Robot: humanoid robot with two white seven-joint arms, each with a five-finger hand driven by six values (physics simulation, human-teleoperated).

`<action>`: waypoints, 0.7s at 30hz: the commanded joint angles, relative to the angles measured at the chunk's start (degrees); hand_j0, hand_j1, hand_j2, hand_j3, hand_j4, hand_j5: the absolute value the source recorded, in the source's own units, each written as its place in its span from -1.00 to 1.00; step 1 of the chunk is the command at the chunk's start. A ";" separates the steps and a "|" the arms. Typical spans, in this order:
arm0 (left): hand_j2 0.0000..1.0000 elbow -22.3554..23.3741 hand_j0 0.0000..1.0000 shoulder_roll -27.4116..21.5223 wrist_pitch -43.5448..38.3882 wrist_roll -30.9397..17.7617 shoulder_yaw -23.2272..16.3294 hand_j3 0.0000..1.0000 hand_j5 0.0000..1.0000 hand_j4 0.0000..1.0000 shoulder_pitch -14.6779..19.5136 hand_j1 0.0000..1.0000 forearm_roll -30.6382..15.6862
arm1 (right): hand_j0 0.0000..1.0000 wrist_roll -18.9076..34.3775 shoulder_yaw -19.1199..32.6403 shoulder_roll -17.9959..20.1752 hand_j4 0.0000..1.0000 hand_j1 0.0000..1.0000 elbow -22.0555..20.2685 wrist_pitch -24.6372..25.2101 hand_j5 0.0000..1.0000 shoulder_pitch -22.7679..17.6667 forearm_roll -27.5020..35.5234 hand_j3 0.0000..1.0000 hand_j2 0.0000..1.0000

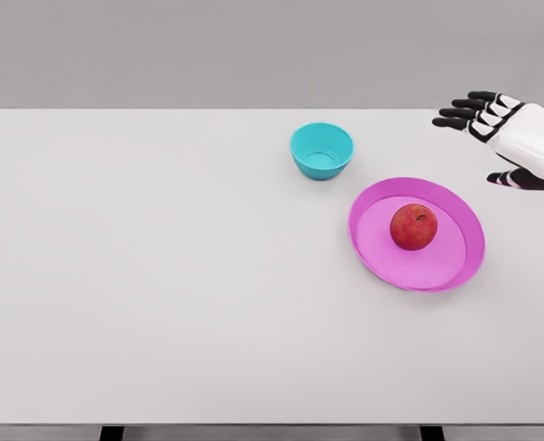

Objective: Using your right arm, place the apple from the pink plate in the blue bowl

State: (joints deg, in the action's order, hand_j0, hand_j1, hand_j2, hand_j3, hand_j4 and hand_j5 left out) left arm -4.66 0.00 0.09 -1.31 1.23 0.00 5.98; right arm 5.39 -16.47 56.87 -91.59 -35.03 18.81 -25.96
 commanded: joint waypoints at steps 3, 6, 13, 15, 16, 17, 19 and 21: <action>1.00 0.00 1.00 0.00 -0.01 -0.01 0.00 1.00 1.00 1.00 0.00 1.00 0.00 | 1.00 -0.03 0.03 0.34 1.00 1.00 -0.17 0.03 1.00 0.18 0.47 1.00 1.00; 1.00 0.00 1.00 0.00 -0.01 -0.01 0.00 1.00 1.00 1.00 0.00 1.00 0.00 | 1.00 0.06 0.21 0.52 1.00 1.00 1.59 0.03 1.00 -0.26 0.38 1.00 1.00; 1.00 0.00 1.00 0.00 0.08 -0.01 0.00 1.00 1.00 1.00 0.00 1.00 0.00 | 1.00 22.12 0.56 0.17 1.00 1.00 0.98 0.03 1.00 -0.09 0.20 1.00 1.00; 1.00 0.00 1.00 0.00 -0.01 -0.01 0.00 1.00 1.00 1.00 0.00 1.00 0.00 | 1.00 24.76 0.56 -0.18 1.00 1.00 0.98 0.03 1.00 0.79 0.20 1.00 1.00; 1.00 0.00 1.00 0.00 -0.01 -0.01 0.00 1.00 1.00 1.00 0.00 1.00 0.00 | 1.00 25.63 0.30 -0.36 1.00 1.00 1.33 0.03 1.00 1.67 0.29 1.00 1.00; 1.00 0.00 1.00 0.00 0.08 -0.01 0.00 1.00 1.00 1.00 0.00 1.00 0.00 | 1.00 27.92 -0.23 -1.15 1.00 1.00 1.59 0.03 1.00 3.16 0.38 1.00 1.00; 1.00 0.00 1.00 0.00 -0.01 -0.01 0.00 1.00 1.00 1.00 0.00 1.00 0.00 | 1.00 29.61 -2.16 -2.82 1.00 1.00 2.03 0.03 1.00 5.71 0.38 1.00 1.00; 1.00 0.00 1.00 0.00 -0.01 -0.01 0.00 1.00 1.00 1.00 0.00 1.00 0.00 | 1.00 29.61 -8.48 -4.84 1.00 1.00 3.43 0.03 1.00 10.28 0.38 1.00 1.00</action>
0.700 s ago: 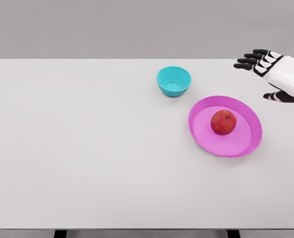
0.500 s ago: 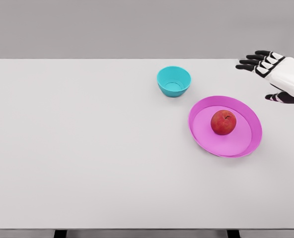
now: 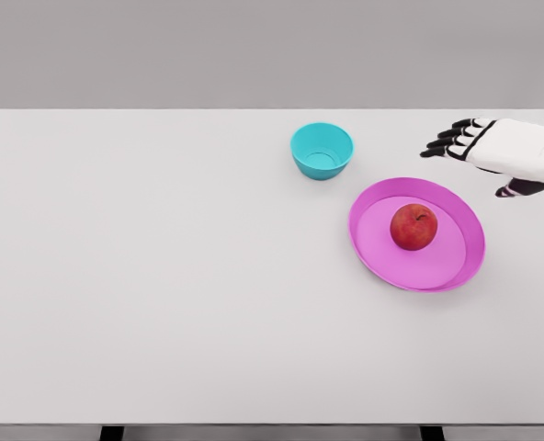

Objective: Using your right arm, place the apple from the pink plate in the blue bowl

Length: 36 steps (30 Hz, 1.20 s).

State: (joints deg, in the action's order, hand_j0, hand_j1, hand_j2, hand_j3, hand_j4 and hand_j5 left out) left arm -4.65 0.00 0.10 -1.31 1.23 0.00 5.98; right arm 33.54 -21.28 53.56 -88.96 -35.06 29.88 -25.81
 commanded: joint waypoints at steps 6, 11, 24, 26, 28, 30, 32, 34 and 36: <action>1.00 -0.01 1.00 0.00 -0.01 -0.01 0.00 1.00 1.00 1.00 0.00 1.00 0.00 | 1.00 1.46 -6.41 -2.32 1.00 1.00 1.59 0.06 1.00 0.35 0.14 1.00 1.00; 1.00 -0.01 1.00 0.00 -0.01 -0.01 0.00 1.00 1.00 1.00 0.00 1.00 0.00 | 1.00 1.46 -8.34 -3.37 1.00 1.00 1.68 0.06 1.00 2.02 0.05 1.00 1.00; 1.00 -0.01 1.00 0.00 0.08 -0.01 0.00 1.00 1.00 1.00 0.00 1.00 0.00 | 1.00 1.46 -13.17 -4.60 1.00 1.00 5.37 0.06 1.00 3.96 -0.12 1.00 1.00; 1.00 -0.01 1.00 0.00 -0.01 -0.01 0.00 1.00 1.00 1.00 0.00 1.00 0.00 | 1.00 1.46 -13.53 -5.04 1.00 1.00 6.16 0.06 1.00 4.04 -0.12 1.00 1.00; 1.00 -0.01 1.00 0.00 -0.01 -0.01 0.00 1.00 1.00 1.00 0.00 1.00 0.00 | 1.00 1.46 -14.40 -5.39 1.00 1.00 6.34 0.06 1.00 4.75 -0.12 1.00 1.00; 1.00 -0.01 1.00 0.00 -0.01 -0.01 0.00 1.00 1.00 1.00 0.00 1.00 0.00 | 1.00 1.46 -16.07 -5.39 1.00 1.00 7.04 0.06 1.00 5.71 -0.12 1.00 1.00; 1.00 -0.01 1.00 0.00 -0.01 -0.01 0.00 1.00 1.00 1.00 0.00 1.00 0.00 | 1.00 1.46 -16.78 -5.65 1.00 1.00 7.13 0.06 1.00 5.98 -0.12 1.00 1.00; 1.00 -0.01 1.00 0.00 -0.01 -0.01 0.00 1.00 1.00 1.00 0.00 1.00 0.00 | 1.00 1.46 -16.87 -5.83 1.00 1.00 7.22 0.06 1.00 6.07 -0.12 1.00 1.00; 1.00 -0.01 1.00 0.00 0.08 -0.01 0.00 1.00 1.00 1.00 0.00 1.00 0.00 | 1.00 1.46 -17.48 -5.83 1.00 1.00 7.22 0.06 1.00 6.07 -0.12 1.00 1.00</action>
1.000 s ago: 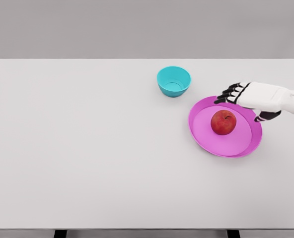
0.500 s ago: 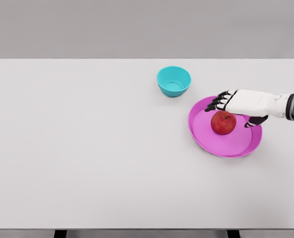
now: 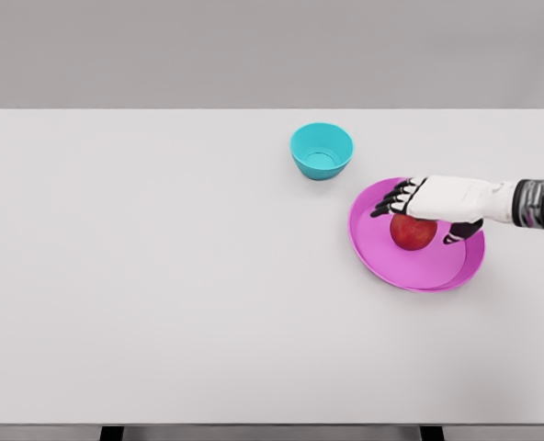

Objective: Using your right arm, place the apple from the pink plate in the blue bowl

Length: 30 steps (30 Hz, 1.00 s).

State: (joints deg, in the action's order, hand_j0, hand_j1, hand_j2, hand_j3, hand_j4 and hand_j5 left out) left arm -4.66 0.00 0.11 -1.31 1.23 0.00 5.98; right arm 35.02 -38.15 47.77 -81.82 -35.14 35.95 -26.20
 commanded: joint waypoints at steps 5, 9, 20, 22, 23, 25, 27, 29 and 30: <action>1.00 0.00 1.00 0.00 -0.02 -0.01 0.00 1.00 1.00 1.00 0.00 1.00 0.00 | 1.00 -0.02 -1.13 -0.05 1.00 1.00 0.79 0.14 1.00 0.00 0.27 1.00 1.00; 1.00 0.00 1.00 0.00 -0.02 -0.01 0.00 1.00 1.00 1.00 0.00 1.00 0.00 | 1.00 -0.02 -1.22 -0.05 1.00 1.00 1.32 0.14 1.00 0.00 0.27 1.00 1.00; 1.00 0.00 1.00 0.00 -0.02 -0.01 0.00 1.00 1.00 1.00 0.00 1.00 0.00 | -0.15 -0.02 -1.22 -0.05 -0.15 -0.15 1.32 0.14 -0.15 0.09 0.27 -0.15 -0.15; 1.00 0.00 1.00 0.00 0.06 -0.01 0.00 1.00 1.00 1.00 0.00 1.00 0.00 | -0.21 -0.02 -1.22 -0.05 -0.21 -0.21 1.14 0.14 -0.21 0.79 0.27 -0.21 -0.21; 1.00 0.00 1.00 0.00 -0.02 -0.01 0.00 1.00 1.00 1.00 0.00 1.00 0.00 | -0.21 -0.02 -1.13 -0.05 -0.21 -0.21 1.05 0.14 -0.21 0.88 0.27 -0.21 -0.21; 1.00 0.00 1.00 0.00 0.06 -0.01 0.00 1.00 1.00 1.00 0.00 1.00 0.00 | -0.21 -0.02 -1.13 -0.05 -0.21 -0.21 0.96 0.14 -0.21 1.67 0.27 -0.21 -0.21; 1.00 0.00 1.00 0.00 -0.02 -0.01 0.00 1.00 1.00 1.00 -0.09 1.00 0.00 | -0.21 -0.02 -1.05 -0.05 -0.21 -0.21 1.05 0.14 -0.21 2.28 0.19 -0.21 -0.21; 1.00 0.00 1.00 0.00 -0.02 -0.01 0.00 1.00 1.00 1.00 0.00 1.00 0.00 | -0.21 -0.02 -1.05 -0.05 -0.21 -0.21 1.14 0.14 -0.21 3.16 0.19 -0.21 -0.21; 1.00 0.00 1.00 0.00 -0.02 -0.01 0.00 1.00 1.00 1.00 0.00 1.00 0.00 | -0.21 -0.02 -1.05 -0.05 -0.21 -0.21 1.32 0.14 -0.21 3.87 0.19 -0.21 -0.21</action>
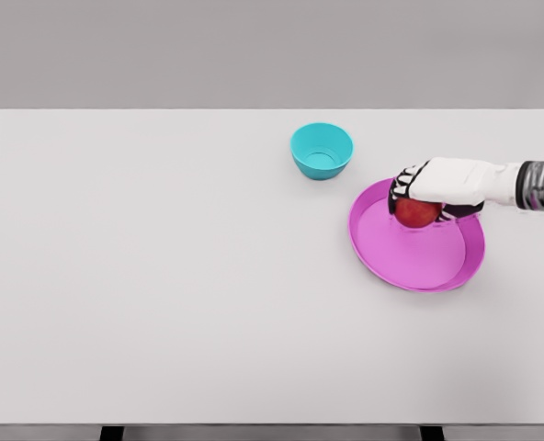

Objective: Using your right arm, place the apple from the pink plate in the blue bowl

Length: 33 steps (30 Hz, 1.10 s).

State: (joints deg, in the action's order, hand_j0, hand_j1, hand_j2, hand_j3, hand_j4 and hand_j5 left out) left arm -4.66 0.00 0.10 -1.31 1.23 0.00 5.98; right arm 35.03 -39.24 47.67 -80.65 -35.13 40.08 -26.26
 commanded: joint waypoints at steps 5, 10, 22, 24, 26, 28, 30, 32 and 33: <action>1.00 0.00 1.00 0.00 -0.02 -0.01 0.00 1.00 1.00 1.00 0.00 1.00 0.00 | -0.21 -0.03 0.13 -0.74 -0.21 -0.21 0.94 0.13 -0.21 1.58 0.16 -0.21 -0.21; 1.00 0.00 1.00 0.00 0.07 -0.01 0.00 1.00 1.00 1.00 0.00 1.00 0.00 | -0.21 -0.03 0.13 -2.76 -0.21 -0.21 2.87 0.13 -0.21 3.52 0.07 -0.21 -0.21; 1.00 0.00 1.00 0.00 -0.02 -0.01 0.00 1.00 1.00 1.00 0.00 1.00 0.00 | -0.21 -0.03 0.31 -10.40 -0.21 -0.21 13.24 0.13 -0.21 10.11 -0.01 -0.21 -0.21; 1.00 0.00 1.00 0.00 -0.02 -0.01 0.00 1.00 1.00 1.00 0.00 1.00 0.00 | -0.21 -0.03 0.40 -11.37 -0.21 -0.21 14.30 0.13 -0.21 10.81 0.07 -0.21 -0.21; 1.00 0.00 1.00 0.00 -0.01 -0.01 0.00 1.00 1.00 1.00 0.00 1.00 0.00 | -0.21 -0.03 0.40 -11.90 -0.21 -0.21 15.26 0.13 -0.21 11.43 -0.01 -0.21 -0.21; 1.00 0.00 1.00 0.00 -0.01 -0.01 0.00 1.00 1.00 1.00 0.00 1.00 0.00 | -0.21 -0.03 0.13 -12.78 -0.21 -0.21 15.44 0.13 -0.21 11.87 -0.28 -0.21 -0.21; 1.00 0.00 1.00 0.00 0.07 -0.01 0.00 1.00 1.00 1.00 0.00 1.00 0.00 | -0.21 -0.03 0.04 -13.65 -0.21 -0.21 15.44 0.13 -0.21 12.22 -0.54 -0.21 -0.21; 1.00 0.00 1.00 0.00 -0.02 -0.01 0.00 1.00 1.00 1.00 0.00 1.00 0.00 | -0.21 -0.03 -0.13 -14.10 -0.21 -0.21 15.62 0.85 -0.21 12.48 -0.63 -0.21 -0.21; 1.00 0.00 1.00 0.00 0.07 -0.01 0.00 1.00 1.00 1.00 0.00 1.00 0.00 | -0.21 -0.03 -0.13 -14.27 -0.21 -0.21 15.88 1.20 -0.21 12.57 -0.63 -0.21 -0.21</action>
State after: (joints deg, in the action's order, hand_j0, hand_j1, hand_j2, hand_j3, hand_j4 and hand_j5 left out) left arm -4.66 0.00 0.12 -1.31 1.23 0.00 5.98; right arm 35.01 -39.33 33.82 -65.06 -34.56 52.82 -27.14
